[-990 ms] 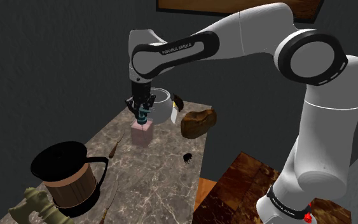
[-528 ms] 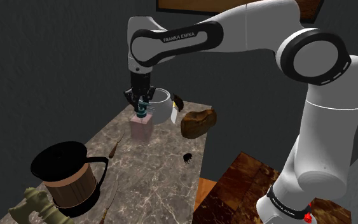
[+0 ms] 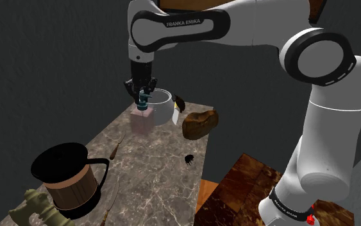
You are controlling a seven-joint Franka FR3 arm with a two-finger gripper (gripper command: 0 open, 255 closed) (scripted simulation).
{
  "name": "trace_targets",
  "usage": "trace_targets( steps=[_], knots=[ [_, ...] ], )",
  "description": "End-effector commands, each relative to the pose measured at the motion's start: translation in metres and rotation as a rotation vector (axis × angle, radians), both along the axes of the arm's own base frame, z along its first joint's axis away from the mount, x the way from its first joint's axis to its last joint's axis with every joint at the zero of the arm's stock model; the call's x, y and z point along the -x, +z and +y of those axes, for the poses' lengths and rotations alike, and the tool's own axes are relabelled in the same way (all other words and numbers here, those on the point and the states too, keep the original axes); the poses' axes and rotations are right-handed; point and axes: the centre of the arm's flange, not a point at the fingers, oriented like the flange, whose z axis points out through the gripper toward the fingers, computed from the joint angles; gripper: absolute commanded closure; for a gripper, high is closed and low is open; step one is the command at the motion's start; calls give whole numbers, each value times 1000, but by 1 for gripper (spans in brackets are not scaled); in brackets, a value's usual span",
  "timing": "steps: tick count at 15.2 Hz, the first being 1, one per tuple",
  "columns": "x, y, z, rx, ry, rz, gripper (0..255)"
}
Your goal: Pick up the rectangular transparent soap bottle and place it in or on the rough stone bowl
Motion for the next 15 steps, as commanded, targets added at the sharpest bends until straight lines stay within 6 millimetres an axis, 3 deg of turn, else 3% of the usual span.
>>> trace_targets(
  steps=[1,15],
  knots=[
    [0,11,1,0,0,0,255],
    [0,85,1,0,0,0,255]
  ],
)
